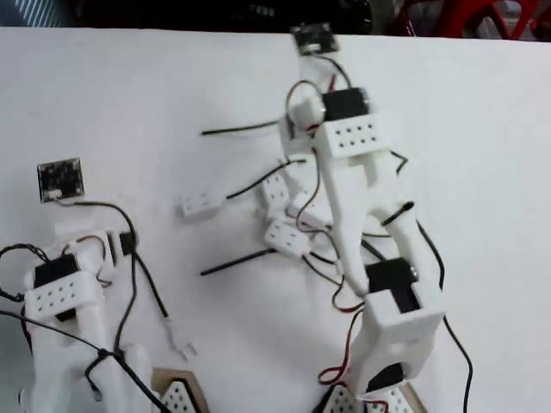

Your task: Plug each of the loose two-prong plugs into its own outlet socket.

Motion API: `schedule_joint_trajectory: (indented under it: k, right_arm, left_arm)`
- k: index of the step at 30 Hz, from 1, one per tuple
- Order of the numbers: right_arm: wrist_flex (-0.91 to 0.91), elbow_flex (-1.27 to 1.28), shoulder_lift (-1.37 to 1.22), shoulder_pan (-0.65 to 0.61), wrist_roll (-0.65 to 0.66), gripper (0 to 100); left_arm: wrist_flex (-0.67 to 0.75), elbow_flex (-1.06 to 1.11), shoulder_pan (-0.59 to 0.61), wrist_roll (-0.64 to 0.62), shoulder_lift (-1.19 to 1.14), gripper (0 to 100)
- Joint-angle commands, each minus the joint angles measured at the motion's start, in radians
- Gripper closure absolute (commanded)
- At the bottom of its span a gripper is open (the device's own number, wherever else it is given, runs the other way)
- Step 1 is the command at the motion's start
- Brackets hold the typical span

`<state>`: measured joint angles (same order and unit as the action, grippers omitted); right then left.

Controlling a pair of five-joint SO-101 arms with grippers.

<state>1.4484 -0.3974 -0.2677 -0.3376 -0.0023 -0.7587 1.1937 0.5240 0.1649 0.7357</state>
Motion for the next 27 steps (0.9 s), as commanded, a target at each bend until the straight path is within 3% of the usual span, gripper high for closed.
schedule_joint_trajectory:
  k: [1, 6, 10, 19, 27]
  right_arm:
    - [0.119, -0.043, 0.081, -0.102, -0.005, 86.1]
    - [0.262, -0.040, 0.101, -0.237, -0.005, 86.1]
    - [0.260, 0.078, 0.102, -0.311, -0.006, 86.1]
    - [0.050, 0.494, 0.232, -0.539, -0.008, 96.7]
    - [-0.173, 0.806, 0.364, -0.760, -0.140, 87.8]
  left_arm:
    - [0.025, -0.031, 0.027, -0.014, 0.027, 69]
    - [0.025, -0.048, 0.085, -0.077, 0.027, 69]
    - [0.054, -0.043, 0.105, -0.083, 0.027, 69]
    - [0.057, -0.041, 0.108, -0.083, 0.027, 69]
    - [0.057, -0.041, 0.108, -0.083, 0.027, 69]
